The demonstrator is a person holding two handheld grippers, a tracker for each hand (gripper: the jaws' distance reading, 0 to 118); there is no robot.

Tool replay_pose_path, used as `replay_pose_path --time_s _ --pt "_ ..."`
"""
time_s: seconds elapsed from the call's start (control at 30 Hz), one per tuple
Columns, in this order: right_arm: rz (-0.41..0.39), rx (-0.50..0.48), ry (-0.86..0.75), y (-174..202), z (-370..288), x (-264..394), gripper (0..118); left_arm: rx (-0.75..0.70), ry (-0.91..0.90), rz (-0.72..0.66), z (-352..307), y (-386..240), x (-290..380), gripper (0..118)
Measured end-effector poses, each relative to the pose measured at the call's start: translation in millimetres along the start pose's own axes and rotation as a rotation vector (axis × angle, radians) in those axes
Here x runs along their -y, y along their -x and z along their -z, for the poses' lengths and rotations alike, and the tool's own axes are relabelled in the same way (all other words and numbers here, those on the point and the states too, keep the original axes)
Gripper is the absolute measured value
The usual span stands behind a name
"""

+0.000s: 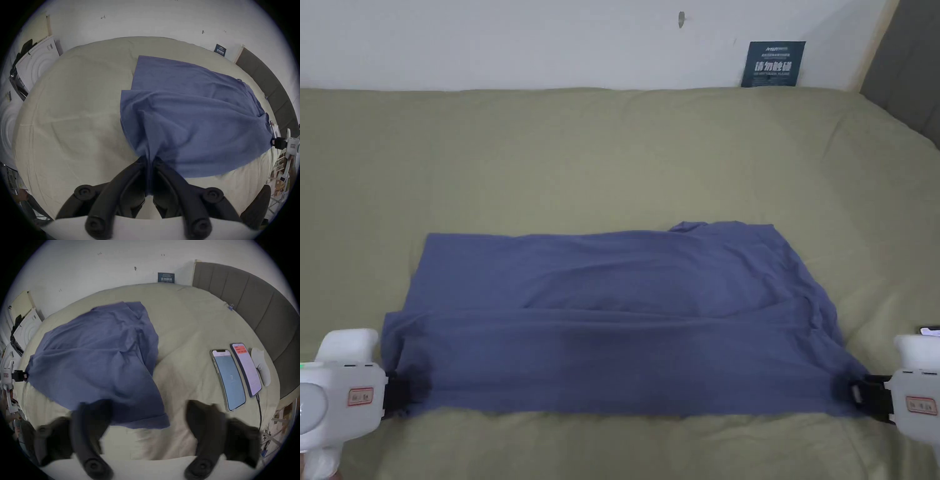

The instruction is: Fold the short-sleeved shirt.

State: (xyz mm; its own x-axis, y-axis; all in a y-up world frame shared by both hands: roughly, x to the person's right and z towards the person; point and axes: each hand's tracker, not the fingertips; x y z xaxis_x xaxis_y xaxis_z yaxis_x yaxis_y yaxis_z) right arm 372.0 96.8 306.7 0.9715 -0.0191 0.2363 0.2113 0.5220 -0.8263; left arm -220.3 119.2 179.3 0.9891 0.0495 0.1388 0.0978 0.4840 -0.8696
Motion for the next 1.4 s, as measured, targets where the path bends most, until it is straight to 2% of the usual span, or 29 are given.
replay_pose_path --time_s 0.07,0.17,0.47,0.63,0.83,1.0,1.03,1.07,1.1,1.13,1.17,1.2,1.23,1.27,1.3,1.37,1.4 --pt "0.002 -0.004 -0.009 3 -8 1 6 -0.014 -0.004 0.02 -4 0 0 8" --pt "-0.043 0.011 -0.05 8 -28 7 6 -0.03 -0.018 0.048 -13 -2 2 8" --pt "-0.031 -0.02 -0.12 2 -87 25 6 -0.015 -0.049 0.035 -57 12 27 8" --pt "-0.025 -0.046 -0.113 2 -118 62 6 0.015 -0.042 -0.018 -84 27 65 8" --pt "-0.04 -0.052 -0.073 -2 -127 102 6 0.038 -0.002 -0.05 -101 37 113 8" --pt "-0.018 -0.051 -0.043 0 -115 110 6 0.039 0.021 -0.079 -91 39 116 8" --pt "-0.017 -0.049 -0.042 1 -113 109 7 0.035 0.022 -0.08 -88 38 115 11" --pt "-0.013 -0.05 -0.043 2 -112 107 17 0.034 0.02 -0.081 -86 38 114 27" --pt "-0.004 -0.053 -0.045 1 -112 104 53 0.039 0.021 -0.085 -85 39 113 74" --pt "0.005 -0.054 -0.048 -1 -113 100 91 0.044 0.025 -0.087 -86 39 111 104" --pt "0.009 -0.05 -0.052 -3 -115 97 111 0.042 0.022 -0.088 -87 40 109 112" --pt "0.012 -0.049 -0.059 0 -117 93 117 0.028 0.007 -0.085 -90 42 106 112" --pt "0.013 -0.046 -0.078 0 -120 87 117 0.014 -0.053 -0.094 -98 42 101 112" --pt "0.003 -0.04 -0.109 1 -123 80 114 0.017 -0.063 -0.095 -103 43 94 111" --pt "0.005 -0.037 -0.116 2 -122 69 105 0.025 -0.075 -0.101 -107 44 86 111" --pt "-0.007 -0.032 -0.139 9 -121 54 102 0.03 -0.102 -0.091 -109 44 69 107" --pt "-0.013 -0.027 -0.155 12 -118 45 90 0.019 -0.115 -0.074 -108 43 61 90"
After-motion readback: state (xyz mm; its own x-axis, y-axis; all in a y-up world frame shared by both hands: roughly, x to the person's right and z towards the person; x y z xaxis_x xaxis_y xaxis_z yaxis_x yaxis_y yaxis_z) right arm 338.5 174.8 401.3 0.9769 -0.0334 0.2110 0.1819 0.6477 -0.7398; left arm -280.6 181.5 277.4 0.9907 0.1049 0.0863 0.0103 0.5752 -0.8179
